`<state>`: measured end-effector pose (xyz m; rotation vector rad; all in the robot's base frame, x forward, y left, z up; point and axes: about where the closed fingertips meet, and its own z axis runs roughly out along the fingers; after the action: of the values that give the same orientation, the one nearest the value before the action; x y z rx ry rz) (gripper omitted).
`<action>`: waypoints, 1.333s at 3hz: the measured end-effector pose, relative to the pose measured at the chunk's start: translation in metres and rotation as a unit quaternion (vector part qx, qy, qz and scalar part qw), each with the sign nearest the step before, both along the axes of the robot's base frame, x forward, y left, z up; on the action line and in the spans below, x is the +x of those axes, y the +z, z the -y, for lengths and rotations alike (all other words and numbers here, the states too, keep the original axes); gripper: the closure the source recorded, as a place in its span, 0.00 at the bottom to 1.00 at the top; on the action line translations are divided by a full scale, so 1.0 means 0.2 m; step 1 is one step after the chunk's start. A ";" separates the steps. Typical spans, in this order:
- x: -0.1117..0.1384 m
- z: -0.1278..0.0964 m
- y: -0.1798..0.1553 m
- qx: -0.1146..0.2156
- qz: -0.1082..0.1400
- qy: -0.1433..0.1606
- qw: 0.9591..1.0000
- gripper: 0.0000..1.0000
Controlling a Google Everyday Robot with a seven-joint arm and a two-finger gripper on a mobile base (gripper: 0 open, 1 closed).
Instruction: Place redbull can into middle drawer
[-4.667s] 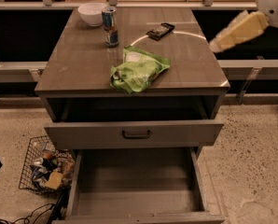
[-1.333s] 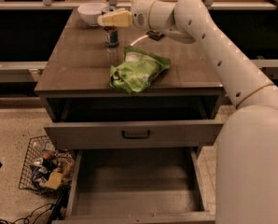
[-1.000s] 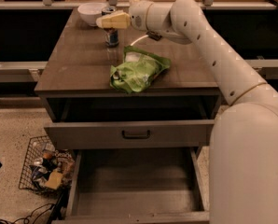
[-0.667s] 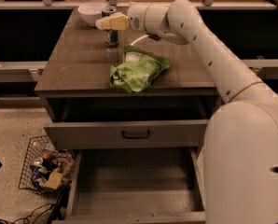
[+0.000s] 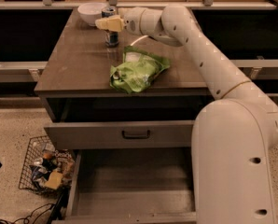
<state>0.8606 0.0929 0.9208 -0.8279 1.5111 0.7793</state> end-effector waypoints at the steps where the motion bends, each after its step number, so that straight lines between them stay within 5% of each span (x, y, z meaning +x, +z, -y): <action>1: 0.02 -0.02 -0.02 -0.004 -0.002 -0.002 1.000 0.57; 3: 0.01 -0.06 -0.03 -0.004 -0.003 0.002 1.000 0.99; 4: 0.01 -0.06 -0.03 -0.004 -0.003 0.003 1.000 1.00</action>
Offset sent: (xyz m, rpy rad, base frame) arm 0.0034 0.0031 -0.0038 -0.0073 0.0031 -0.0048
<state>0.8630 0.1050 0.9143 -0.8362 1.5190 0.7824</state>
